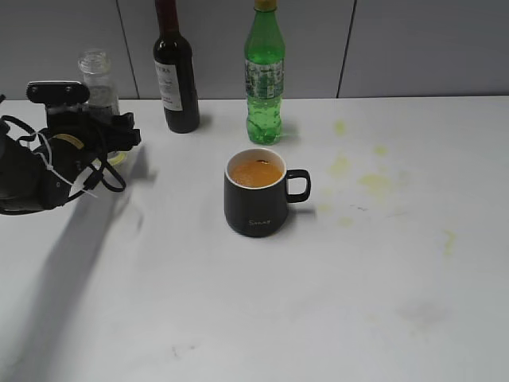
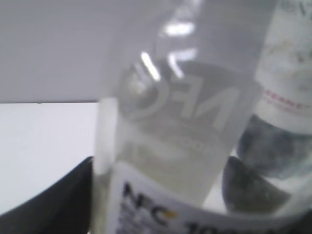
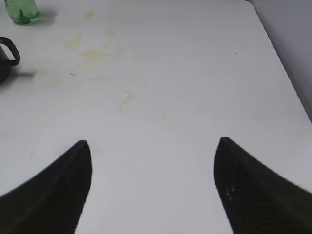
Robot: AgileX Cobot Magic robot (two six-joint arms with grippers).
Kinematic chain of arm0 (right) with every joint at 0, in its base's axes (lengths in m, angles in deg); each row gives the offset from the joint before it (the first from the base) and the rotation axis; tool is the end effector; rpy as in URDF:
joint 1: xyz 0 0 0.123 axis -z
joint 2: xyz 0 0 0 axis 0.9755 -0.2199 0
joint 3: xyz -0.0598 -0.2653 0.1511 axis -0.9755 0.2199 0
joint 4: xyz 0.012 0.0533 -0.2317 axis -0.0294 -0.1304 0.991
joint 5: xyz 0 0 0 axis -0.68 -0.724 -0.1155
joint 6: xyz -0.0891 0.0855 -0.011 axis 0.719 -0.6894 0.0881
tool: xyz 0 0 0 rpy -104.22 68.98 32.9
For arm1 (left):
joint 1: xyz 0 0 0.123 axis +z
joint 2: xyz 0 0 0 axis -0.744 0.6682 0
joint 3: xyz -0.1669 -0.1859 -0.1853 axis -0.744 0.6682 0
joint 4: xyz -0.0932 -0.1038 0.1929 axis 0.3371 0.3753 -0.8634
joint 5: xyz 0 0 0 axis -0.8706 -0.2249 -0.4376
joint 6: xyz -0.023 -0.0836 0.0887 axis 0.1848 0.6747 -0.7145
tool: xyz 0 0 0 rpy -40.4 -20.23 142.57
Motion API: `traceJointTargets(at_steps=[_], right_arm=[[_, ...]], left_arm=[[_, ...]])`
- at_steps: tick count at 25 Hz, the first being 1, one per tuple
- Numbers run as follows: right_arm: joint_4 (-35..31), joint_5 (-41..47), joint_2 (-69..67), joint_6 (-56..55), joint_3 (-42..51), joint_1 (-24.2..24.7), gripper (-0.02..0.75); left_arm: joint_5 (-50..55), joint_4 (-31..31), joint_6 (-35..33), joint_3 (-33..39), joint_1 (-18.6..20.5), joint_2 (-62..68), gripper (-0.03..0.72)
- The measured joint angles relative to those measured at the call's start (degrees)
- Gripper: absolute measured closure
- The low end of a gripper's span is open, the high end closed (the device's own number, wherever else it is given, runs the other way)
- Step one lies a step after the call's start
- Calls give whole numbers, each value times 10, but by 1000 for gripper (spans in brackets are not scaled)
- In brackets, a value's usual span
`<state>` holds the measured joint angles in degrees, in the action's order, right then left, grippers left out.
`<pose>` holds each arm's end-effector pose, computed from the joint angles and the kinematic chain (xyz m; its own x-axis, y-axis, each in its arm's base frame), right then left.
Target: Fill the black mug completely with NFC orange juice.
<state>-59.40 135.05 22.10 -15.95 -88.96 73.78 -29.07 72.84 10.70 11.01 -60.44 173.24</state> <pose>-0.0001 -0.0006 0.2419 -0.4281 0.0085 -0.9037 -0.0424 0.9987 0.0295 0.4631 -0.0802 0.1032 -0.2402 0.1016 -0.9654 0.0634 0.9940 0.0888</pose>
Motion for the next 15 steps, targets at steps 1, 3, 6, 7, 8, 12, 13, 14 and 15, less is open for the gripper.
traceJointTargets(at_steps=[1, 3, 6, 7, 8, 12, 13, 14, 15], right_arm=[[0, 0, 0, 0, 0, 0, 146], [0, 0, 0, 0, 0, 0, 146], [0, 0, 0, 0, 0, 0, 146], [0, 0, 0, 0, 0, 0, 146], [0, 0, 0, 0, 0, 0, 146], [0, 0, 0, 0, 0, 0, 146], [0, 0, 0, 0, 0, 0, 146], [0, 0, 0, 0, 0, 0, 146], [0, 0, 0, 0, 0, 0, 146]], left_arm=[[0, 0, 1, 0, 0, 0, 85], [0, 0, 1, 0, 0, 0, 75], [0, 0, 1, 0, 0, 0, 71], [0, 1, 1, 4, 0, -1, 71], [-1, 4, 1, 9, 0, -4, 71], [-26, 9, 1, 53, 0, -20, 71], [-32, 9, 1, 67, 0, -24, 71], [-36, 9, 1, 81, -1, -29, 71], [-40, 10, 1, 96, -3, -34, 71]])
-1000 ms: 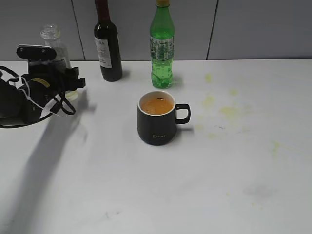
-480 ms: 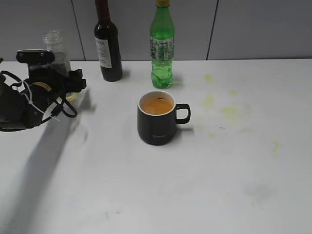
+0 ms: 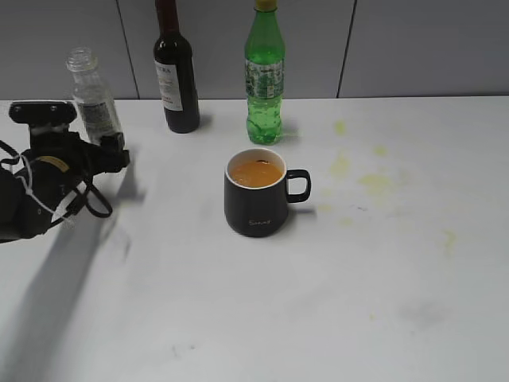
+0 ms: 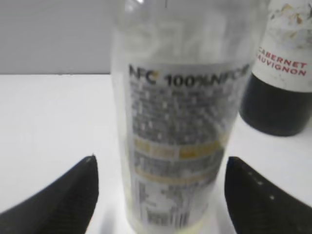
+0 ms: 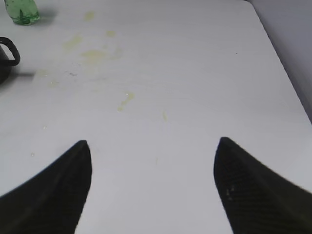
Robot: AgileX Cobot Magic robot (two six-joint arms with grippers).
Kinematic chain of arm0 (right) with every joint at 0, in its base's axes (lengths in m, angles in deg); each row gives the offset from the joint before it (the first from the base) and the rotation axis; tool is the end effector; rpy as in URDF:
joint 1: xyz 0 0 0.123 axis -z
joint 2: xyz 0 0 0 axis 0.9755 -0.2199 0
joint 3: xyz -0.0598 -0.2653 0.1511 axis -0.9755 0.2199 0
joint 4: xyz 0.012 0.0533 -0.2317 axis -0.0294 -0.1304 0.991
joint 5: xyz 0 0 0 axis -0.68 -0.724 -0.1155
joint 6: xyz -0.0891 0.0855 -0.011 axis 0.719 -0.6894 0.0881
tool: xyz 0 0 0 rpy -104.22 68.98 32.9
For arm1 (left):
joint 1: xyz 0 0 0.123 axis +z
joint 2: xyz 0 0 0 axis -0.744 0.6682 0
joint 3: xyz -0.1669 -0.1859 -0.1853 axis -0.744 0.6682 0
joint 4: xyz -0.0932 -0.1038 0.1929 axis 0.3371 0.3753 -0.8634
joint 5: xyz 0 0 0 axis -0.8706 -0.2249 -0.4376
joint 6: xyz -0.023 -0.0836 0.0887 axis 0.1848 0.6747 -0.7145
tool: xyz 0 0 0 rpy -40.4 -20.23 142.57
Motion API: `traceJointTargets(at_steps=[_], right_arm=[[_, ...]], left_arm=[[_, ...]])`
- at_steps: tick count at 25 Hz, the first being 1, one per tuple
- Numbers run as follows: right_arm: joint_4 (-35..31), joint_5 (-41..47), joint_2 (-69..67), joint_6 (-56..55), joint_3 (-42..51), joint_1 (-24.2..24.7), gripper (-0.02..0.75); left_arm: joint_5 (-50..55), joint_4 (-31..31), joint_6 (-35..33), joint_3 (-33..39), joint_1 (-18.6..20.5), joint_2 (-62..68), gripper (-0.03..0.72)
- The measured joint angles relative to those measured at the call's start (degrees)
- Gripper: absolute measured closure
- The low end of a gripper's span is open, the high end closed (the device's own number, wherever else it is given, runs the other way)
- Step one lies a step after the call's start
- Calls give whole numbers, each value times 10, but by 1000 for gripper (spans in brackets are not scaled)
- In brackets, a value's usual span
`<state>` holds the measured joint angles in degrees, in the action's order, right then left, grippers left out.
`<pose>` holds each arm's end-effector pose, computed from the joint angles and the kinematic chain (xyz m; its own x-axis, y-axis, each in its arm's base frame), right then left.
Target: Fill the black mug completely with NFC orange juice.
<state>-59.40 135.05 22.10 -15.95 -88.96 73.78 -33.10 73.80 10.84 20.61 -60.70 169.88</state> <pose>-0.0001 -0.0006 0.2419 -0.4281 0.0085 -0.9037 -0.0424 0.9987 0.0295 0.4267 -0.0714 0.0991 -0.2783 0.1108 -0.9541 0.0493 0.9937 0.1010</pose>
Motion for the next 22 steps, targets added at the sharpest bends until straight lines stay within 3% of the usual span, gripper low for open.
traceJointTargets(at_steps=[6, 9, 13, 22], right_arm=[[0, 0, 0, 0, 0, 0, 146], [0, 0, 0, 0, 0, 0, 146], [0, 0, 0, 0, 0, 0, 146], [0, 0, 0, 0, 0, 0, 146]], left_arm=[[-25, 1, 0, 108, -34, -60, 72], [35, 1, 0, 146, -48, -126, 74], [250, 3, -11, 142, -39, -251, 83], [817, -6, -22, 70, 19, -516, 129]])
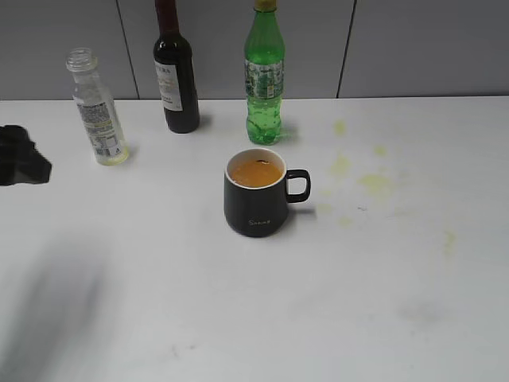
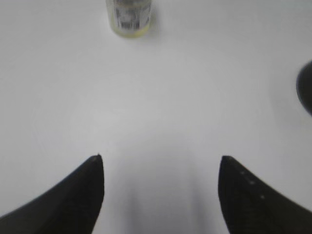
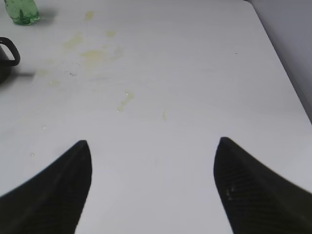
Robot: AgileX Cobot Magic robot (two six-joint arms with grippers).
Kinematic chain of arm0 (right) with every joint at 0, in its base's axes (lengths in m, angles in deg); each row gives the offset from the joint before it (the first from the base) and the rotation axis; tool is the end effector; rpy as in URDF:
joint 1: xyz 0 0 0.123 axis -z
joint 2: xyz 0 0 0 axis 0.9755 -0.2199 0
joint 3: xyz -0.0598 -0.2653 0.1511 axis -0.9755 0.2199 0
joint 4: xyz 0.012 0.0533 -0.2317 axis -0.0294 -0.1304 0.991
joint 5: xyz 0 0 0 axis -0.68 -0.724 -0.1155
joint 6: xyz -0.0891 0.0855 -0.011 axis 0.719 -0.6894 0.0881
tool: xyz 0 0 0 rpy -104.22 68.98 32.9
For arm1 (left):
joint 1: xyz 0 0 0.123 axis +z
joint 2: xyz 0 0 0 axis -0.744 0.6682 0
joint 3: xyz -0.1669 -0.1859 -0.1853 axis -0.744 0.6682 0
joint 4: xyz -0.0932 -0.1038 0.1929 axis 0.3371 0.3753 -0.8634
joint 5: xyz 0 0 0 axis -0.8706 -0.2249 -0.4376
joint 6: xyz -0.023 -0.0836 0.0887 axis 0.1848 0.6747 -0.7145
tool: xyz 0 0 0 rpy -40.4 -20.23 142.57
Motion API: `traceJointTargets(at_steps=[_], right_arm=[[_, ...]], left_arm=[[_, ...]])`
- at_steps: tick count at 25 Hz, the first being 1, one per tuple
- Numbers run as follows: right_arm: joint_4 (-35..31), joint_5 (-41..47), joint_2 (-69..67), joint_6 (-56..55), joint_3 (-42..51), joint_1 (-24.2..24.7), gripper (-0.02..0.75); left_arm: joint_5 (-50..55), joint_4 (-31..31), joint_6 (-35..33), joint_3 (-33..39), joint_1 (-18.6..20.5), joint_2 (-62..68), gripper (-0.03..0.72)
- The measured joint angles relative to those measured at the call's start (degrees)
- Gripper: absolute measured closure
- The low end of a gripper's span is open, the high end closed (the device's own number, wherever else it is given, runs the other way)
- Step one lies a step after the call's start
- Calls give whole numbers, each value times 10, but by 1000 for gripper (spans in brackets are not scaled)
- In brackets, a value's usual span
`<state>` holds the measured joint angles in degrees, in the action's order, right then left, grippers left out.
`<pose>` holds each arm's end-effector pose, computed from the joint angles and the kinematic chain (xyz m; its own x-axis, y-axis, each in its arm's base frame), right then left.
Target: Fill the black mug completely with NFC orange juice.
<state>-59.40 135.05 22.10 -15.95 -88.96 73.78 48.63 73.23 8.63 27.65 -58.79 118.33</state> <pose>-0.0001 -0.0006 0.2419 -0.4281 0.0085 -0.9037 -0.0424 0.9987 0.0295 0.2471 -0.0600 0.2510 -0.7736 0.1711 -0.6102 0.2663 0.9615 -0.0679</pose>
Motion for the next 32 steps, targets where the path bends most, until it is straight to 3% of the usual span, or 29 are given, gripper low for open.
traceJointTargets(at_steps=[6, 10, 18, 23, 32], right_arm=[[0, 0, 0, 0, 0, 0, 146], [0, 0, 0, 0, 0, 0, 146], [0, 0, 0, 0, 0, 0, 146], [0, 0, 0, 0, 0, 0, 146], [0, 0, 0, 0, 0, 0, 146]], left_arm=[[251, -68, 35, -5, 6, -161, 132], [342, -119, 68, -5, 6, -277, 132], [349, -135, 100, 63, 6, -537, 127], [348, -142, 102, 134, 6, -662, 51], [346, -144, 101, 162, 6, -705, 40]])
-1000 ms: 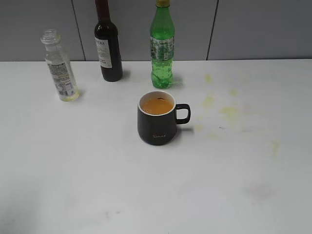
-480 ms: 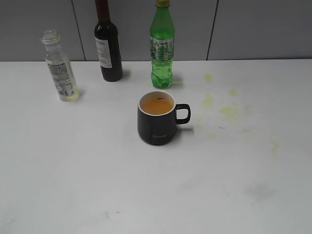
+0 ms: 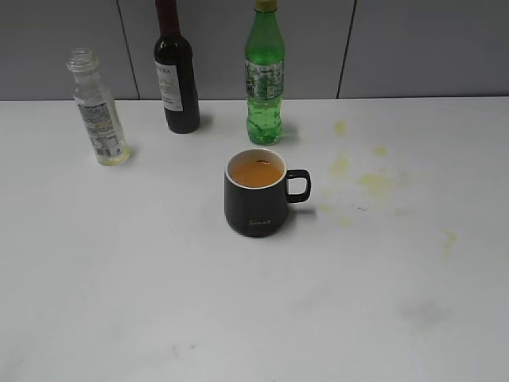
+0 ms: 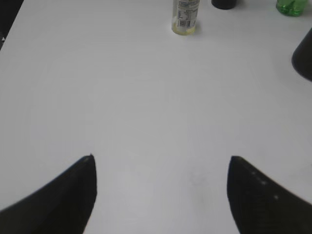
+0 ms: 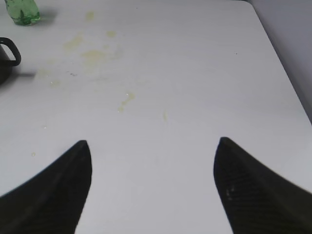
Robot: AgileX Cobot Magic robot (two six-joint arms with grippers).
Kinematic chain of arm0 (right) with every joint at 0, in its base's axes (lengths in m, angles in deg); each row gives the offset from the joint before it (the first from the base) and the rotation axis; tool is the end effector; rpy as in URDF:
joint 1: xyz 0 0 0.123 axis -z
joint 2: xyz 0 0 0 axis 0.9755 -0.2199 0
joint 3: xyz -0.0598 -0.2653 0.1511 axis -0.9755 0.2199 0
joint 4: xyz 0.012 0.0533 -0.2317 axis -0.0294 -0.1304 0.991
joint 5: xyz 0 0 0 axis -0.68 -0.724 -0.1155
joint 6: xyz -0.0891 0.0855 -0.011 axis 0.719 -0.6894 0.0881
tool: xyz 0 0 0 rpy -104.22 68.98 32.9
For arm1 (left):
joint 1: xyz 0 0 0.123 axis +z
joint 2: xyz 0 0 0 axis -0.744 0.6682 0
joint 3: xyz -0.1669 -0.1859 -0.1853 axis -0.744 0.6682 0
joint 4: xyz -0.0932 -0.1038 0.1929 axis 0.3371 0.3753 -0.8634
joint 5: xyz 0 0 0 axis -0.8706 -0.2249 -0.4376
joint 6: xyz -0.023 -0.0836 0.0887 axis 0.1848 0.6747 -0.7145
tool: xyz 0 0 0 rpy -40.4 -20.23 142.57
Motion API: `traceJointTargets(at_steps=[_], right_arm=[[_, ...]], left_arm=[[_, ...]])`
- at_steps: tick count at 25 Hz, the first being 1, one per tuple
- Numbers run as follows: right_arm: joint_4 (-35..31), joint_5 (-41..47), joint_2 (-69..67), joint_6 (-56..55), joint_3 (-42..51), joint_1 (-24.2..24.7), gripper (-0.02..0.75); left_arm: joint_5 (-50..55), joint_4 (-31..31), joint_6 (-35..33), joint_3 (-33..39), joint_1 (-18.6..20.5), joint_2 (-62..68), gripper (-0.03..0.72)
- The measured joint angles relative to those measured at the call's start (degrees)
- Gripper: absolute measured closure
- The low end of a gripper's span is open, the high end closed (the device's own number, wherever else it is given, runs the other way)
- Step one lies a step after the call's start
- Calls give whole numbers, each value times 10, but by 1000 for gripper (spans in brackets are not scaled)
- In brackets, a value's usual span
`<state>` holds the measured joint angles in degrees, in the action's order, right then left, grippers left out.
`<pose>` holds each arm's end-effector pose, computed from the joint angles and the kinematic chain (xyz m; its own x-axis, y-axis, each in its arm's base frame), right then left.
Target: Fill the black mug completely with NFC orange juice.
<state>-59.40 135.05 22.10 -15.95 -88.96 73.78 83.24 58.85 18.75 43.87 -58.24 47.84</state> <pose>-0.0001 -0.0006 0.2419 -0.4281 0.0085 -0.9037 -0.0424 0.9987 0.0295 -0.0042 0.0033 0.2490 -0.5320 0.1580 -0.8319 0.1930 0.9792 0.0625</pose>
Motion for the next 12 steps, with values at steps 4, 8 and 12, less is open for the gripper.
traceJointTargets(at_steps=[4, 8, 12], right_arm=[[0, 0, 0, 0, 0, 0, 146], [0, 0, 0, 0, 0, 0, 146], [0, 0, 0, 0, 0, 0, 146]], left_arm=[[0, 0, -1, 0, 0, 0, 48], [0, 0, -1, 0, 0, 0, 109], [0, 0, -1, 0, 0, 0, 181]])
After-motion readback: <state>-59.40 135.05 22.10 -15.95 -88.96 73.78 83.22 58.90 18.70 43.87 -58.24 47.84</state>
